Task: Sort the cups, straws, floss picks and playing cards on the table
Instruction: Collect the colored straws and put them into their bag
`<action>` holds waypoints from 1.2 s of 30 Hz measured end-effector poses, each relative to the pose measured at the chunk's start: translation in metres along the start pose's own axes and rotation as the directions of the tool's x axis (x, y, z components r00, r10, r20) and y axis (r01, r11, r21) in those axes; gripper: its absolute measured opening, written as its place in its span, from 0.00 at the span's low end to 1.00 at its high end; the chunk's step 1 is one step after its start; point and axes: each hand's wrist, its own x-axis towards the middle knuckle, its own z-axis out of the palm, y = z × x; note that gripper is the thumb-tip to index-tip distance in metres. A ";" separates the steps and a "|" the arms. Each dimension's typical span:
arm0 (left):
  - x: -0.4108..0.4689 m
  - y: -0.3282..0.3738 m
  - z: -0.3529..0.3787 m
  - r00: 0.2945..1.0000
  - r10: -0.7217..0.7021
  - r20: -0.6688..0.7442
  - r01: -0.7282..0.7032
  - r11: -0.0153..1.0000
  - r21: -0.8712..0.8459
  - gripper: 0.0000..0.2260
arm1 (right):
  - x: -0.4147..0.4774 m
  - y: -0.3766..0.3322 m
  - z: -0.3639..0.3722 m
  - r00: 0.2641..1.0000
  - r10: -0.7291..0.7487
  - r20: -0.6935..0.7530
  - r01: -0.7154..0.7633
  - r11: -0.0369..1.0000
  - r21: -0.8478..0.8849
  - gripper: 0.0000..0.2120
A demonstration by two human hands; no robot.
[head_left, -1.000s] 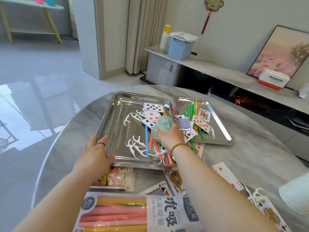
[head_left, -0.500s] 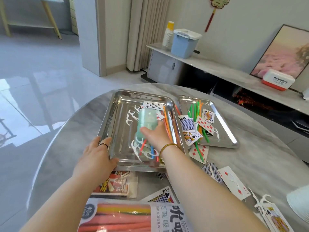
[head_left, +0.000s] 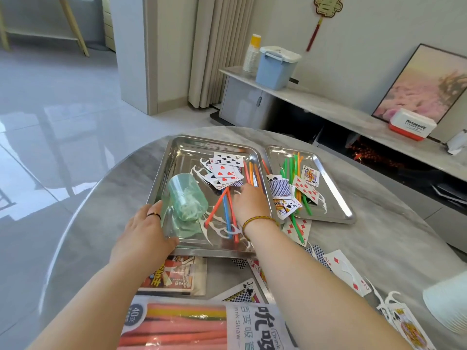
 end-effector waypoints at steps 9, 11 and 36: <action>-0.002 0.002 -0.001 1.000 0.004 0.010 -0.005 0.999 0.051 0.34 | 0.012 0.014 -0.009 0.984 0.134 0.118 -0.103 0.966 -0.238 0.12; -0.001 0.001 -0.001 1.000 0.004 0.008 -0.005 0.999 0.053 0.34 | 0.016 0.015 -0.005 0.980 0.152 0.131 -0.114 0.958 -0.264 0.12; 0.002 -0.003 0.003 0.999 0.041 0.030 -0.043 0.996 0.077 0.33 | 0.033 0.016 -0.027 0.937 0.239 0.255 -0.288 0.942 0.174 0.11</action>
